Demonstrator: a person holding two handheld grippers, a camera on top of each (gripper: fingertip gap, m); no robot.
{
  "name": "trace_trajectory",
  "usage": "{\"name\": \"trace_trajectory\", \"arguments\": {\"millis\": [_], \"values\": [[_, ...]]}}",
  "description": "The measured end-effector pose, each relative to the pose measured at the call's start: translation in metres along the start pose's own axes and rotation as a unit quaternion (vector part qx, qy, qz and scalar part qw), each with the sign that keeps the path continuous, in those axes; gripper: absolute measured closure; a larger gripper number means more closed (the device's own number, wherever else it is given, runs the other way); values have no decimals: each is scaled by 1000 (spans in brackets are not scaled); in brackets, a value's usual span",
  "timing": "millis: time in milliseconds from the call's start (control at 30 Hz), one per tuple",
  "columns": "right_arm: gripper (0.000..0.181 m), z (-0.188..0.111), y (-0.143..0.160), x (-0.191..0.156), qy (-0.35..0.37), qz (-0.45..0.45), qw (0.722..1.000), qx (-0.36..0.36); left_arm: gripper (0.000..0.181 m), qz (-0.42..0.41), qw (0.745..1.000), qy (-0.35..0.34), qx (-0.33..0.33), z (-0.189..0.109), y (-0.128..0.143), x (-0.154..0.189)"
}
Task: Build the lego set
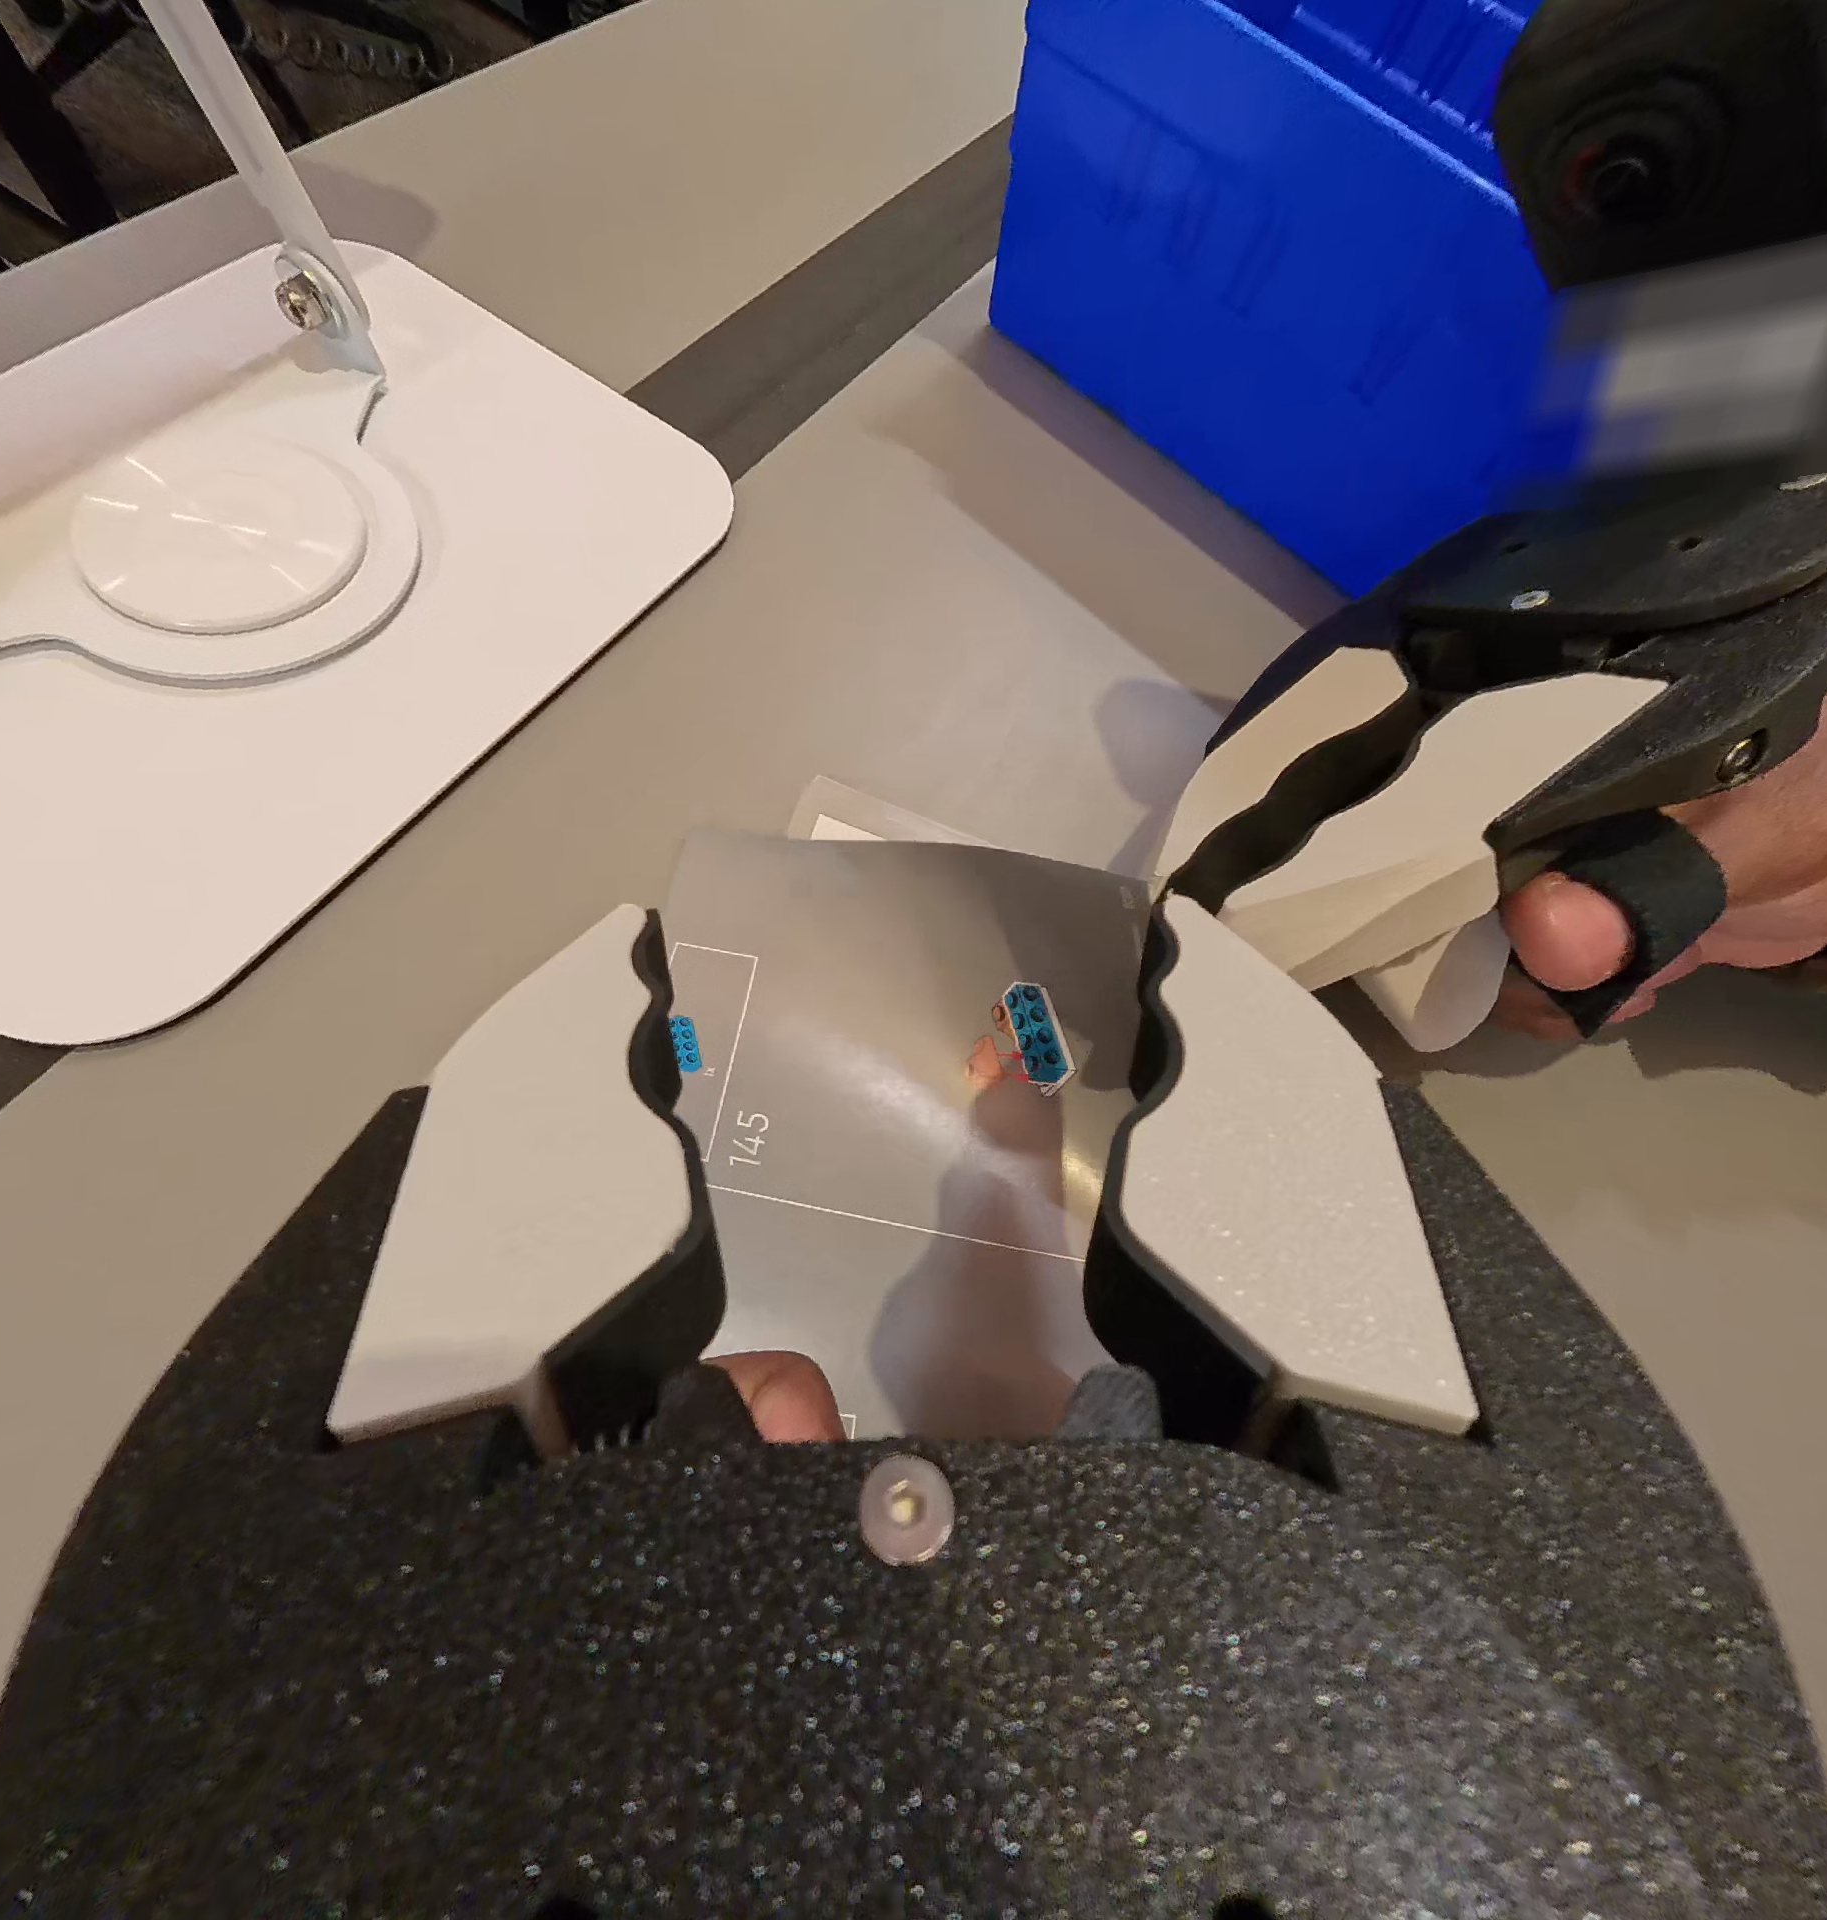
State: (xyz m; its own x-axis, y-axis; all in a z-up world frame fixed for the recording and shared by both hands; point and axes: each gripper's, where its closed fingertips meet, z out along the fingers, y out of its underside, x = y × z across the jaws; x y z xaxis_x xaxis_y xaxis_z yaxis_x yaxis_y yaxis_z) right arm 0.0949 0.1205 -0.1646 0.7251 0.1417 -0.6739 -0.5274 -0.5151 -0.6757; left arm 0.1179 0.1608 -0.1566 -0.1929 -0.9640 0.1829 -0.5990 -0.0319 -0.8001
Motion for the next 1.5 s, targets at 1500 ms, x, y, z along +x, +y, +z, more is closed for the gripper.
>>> {"name": "trace_trajectory", "arguments": {"millis": [1500], "values": [[168,-8,-3,11,4,23,1000,5,94,130,982,-40,-129,-3,30,9]]}}
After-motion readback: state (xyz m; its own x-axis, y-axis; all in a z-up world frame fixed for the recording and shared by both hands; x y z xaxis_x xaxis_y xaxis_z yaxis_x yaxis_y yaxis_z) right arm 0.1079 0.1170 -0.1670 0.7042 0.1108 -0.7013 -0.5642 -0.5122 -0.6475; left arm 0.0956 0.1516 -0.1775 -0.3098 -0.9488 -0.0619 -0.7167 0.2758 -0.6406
